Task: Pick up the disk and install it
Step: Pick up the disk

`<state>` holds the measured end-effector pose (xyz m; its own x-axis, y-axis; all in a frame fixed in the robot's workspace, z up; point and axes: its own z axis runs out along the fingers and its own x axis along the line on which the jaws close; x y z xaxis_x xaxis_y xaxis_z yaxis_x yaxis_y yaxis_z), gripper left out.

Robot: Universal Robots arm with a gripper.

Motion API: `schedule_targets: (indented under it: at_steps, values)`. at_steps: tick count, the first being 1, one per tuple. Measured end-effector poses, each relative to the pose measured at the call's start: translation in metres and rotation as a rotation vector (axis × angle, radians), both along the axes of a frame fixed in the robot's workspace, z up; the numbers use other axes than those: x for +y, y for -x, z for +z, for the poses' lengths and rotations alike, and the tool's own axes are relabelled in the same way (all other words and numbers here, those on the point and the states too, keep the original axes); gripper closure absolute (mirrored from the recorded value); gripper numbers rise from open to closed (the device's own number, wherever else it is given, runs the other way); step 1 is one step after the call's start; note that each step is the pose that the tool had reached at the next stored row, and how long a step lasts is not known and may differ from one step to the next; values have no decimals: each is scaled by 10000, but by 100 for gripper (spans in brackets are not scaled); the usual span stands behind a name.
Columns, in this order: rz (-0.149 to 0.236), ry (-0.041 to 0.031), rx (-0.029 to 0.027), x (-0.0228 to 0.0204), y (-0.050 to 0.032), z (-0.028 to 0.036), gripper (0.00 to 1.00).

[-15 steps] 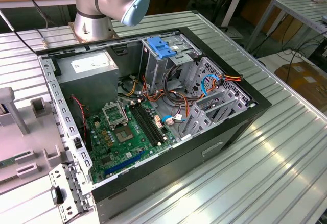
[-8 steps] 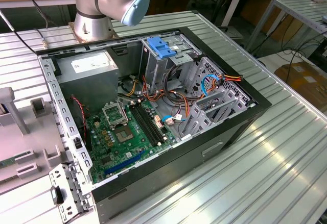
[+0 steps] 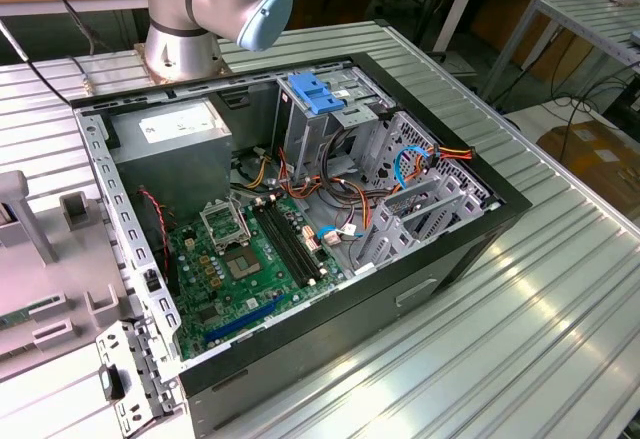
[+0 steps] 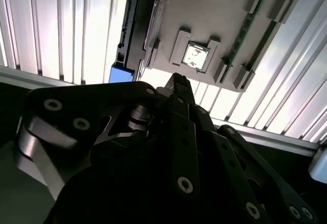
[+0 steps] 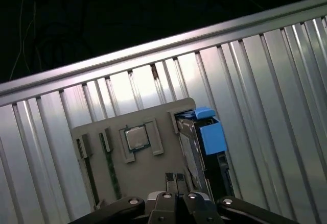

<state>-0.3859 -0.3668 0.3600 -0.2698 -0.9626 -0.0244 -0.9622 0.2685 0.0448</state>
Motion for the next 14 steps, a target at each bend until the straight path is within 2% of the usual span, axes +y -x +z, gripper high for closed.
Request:
schedule_targets:
  at_steps: [3, 6, 14]
  values:
    - [277, 0, 1, 0, 0, 0, 89]
    - [764, 0, 0, 0, 0, 0, 89]
    - [1581, 0, 0, 0, 0, 0, 89]
